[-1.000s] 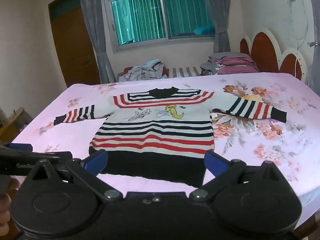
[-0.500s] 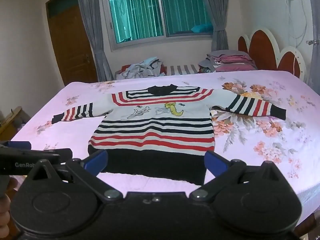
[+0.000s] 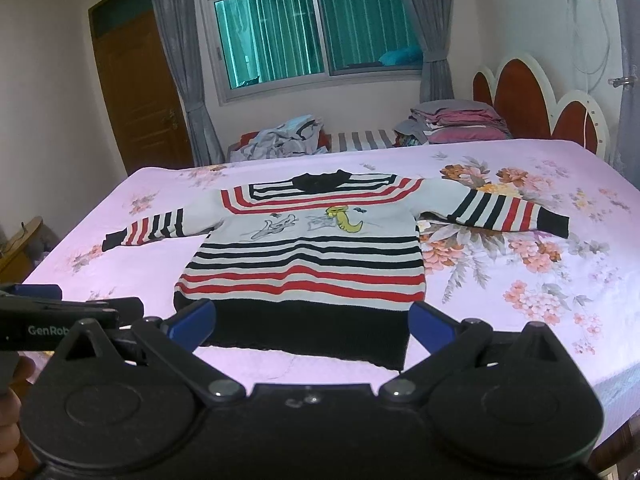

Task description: Fold small clothes

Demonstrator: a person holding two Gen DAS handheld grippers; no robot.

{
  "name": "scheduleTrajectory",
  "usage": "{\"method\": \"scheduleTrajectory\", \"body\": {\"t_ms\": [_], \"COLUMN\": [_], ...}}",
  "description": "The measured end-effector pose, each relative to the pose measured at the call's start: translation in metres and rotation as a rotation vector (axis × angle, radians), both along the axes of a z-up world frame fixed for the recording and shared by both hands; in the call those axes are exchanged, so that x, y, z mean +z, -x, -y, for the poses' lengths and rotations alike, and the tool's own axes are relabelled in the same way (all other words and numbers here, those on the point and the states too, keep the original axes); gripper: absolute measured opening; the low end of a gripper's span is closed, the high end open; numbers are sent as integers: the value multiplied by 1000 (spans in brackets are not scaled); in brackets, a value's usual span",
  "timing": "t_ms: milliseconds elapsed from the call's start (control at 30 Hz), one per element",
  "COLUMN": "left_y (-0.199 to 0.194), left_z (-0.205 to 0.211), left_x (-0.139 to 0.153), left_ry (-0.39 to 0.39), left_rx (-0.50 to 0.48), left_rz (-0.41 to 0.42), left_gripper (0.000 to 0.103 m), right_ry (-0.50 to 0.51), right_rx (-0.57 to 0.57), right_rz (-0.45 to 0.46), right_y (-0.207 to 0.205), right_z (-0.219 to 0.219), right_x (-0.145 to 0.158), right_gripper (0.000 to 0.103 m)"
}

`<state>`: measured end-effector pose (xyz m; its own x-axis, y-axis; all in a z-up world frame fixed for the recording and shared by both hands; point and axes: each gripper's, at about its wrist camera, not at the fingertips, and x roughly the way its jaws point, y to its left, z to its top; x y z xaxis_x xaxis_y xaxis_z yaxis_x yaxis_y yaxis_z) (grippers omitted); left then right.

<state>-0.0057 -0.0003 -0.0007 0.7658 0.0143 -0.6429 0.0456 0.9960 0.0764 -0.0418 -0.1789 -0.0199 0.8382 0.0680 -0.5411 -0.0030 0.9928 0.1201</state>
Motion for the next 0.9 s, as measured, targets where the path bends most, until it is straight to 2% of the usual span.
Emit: {"method": "scheduleTrajectory", "body": {"t_ms": [900], "left_y": [-7], "left_z": [4], "left_x": [-3], "left_ry": [-1], "left_rx": [7], "left_rz": [-15], "left_gripper": [103], "right_ry": [-4], "right_rx": [-10], "right_rz": [-1], "right_y": [-3], "right_z": [4], "right_x": [1], "right_gripper": [103]}}
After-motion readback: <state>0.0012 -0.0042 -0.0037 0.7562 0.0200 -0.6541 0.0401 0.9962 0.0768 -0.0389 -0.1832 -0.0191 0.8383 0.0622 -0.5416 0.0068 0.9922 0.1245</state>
